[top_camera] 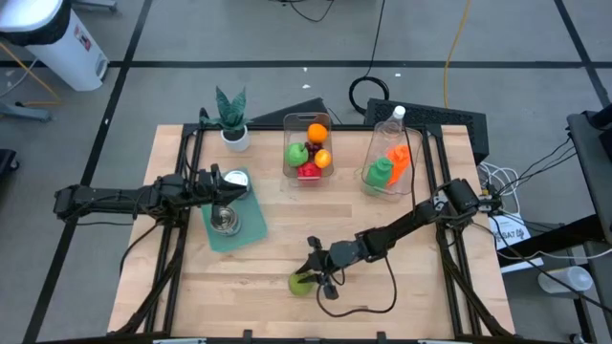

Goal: Pick & Place Food Item
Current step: Put the pear into the left transparent bin

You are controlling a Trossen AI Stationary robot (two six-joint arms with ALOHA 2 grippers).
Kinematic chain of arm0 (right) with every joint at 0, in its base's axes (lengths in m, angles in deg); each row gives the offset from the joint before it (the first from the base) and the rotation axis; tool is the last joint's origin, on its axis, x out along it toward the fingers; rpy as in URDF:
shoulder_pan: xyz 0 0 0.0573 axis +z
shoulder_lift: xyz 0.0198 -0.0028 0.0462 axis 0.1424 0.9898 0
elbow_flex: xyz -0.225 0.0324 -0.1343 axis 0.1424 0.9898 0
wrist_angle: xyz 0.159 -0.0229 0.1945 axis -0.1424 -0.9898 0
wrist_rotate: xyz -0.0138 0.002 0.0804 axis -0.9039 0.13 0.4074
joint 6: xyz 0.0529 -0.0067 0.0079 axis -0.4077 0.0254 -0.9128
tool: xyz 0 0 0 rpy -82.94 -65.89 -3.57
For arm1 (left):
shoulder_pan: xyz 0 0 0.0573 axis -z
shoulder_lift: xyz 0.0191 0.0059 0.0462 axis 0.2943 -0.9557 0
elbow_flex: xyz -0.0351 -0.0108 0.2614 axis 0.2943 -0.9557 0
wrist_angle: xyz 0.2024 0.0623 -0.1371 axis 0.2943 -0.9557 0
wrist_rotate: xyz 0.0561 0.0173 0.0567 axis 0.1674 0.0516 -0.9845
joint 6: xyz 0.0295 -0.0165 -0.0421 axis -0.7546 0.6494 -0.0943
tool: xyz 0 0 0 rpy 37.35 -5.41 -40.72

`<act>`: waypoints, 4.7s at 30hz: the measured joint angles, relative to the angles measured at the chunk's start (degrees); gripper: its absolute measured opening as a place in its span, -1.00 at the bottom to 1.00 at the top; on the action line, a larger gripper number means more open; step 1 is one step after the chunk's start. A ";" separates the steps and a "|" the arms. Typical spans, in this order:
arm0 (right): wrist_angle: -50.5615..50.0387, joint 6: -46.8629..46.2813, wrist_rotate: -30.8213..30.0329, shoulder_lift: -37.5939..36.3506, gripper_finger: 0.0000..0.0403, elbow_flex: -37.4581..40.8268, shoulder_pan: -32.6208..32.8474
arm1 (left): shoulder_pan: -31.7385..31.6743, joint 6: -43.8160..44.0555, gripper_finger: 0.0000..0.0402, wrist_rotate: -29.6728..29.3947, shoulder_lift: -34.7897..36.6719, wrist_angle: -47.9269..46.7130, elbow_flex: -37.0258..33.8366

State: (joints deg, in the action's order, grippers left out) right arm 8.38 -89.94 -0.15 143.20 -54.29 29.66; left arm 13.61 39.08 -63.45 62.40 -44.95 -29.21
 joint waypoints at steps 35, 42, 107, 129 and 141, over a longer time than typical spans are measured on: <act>12.27 0.70 -7.69 -35.95 -0.60 31.70 -6.14 | 0.02 -0.33 -0.75 0.02 -0.02 -0.92 0.00; 21.64 -2.68 -9.27 -38.95 -0.60 39.71 -6.94 | 0.00 -0.70 -0.75 -0.02 0.00 1.90 0.00; -2.08 2.64 -0.41 -42.84 -0.60 20.20 -18.09 | 0.00 -10.24 -0.75 -4.38 0.04 21.45 0.07; -13.11 7.64 -0.12 -41.61 -0.60 13.86 -28.33 | -0.66 -11.67 -0.75 -4.59 -0.44 16.67 0.04; -8.05 8.52 0.22 -35.70 -0.60 11.25 -42.61 | -0.88 -12.23 -0.75 -9.10 -1.55 16.34 0.02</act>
State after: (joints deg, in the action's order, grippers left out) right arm 0.33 -81.42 0.07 107.50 -43.04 -12.95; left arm 12.73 26.86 -72.55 60.85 -28.61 -29.19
